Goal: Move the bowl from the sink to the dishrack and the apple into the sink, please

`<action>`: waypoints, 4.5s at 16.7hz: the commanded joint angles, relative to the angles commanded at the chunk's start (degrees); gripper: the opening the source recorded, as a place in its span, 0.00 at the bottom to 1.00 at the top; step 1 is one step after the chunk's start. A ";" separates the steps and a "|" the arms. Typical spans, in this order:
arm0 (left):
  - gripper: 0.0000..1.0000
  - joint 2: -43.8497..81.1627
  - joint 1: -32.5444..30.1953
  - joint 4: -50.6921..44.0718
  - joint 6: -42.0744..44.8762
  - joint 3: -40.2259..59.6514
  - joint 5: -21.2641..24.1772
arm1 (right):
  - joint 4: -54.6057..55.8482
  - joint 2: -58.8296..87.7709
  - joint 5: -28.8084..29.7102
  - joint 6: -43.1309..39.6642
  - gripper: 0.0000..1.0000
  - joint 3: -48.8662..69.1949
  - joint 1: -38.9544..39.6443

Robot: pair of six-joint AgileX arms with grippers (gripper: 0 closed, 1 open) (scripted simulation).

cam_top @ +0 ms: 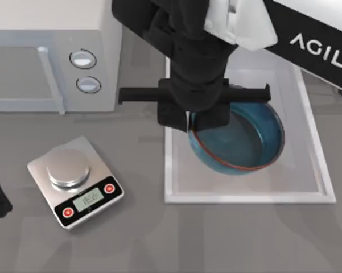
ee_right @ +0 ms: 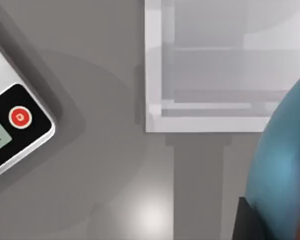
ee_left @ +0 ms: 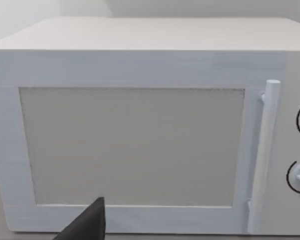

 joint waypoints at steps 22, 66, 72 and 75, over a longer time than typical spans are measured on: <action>1.00 0.00 0.00 0.00 0.00 0.00 0.00 | 17.87 -25.25 -8.39 -9.33 0.00 -19.81 -15.44; 1.00 0.00 0.00 0.00 0.00 0.00 0.00 | 128.59 -15.59 -24.74 -48.17 0.00 -61.88 -65.99; 1.00 0.00 0.00 0.00 0.00 0.00 0.00 | 128.59 -15.59 -24.74 -48.17 0.38 -61.88 -65.99; 1.00 0.00 0.00 0.00 0.00 0.00 0.00 | 128.59 -15.59 -24.74 -48.17 0.60 -61.88 -65.99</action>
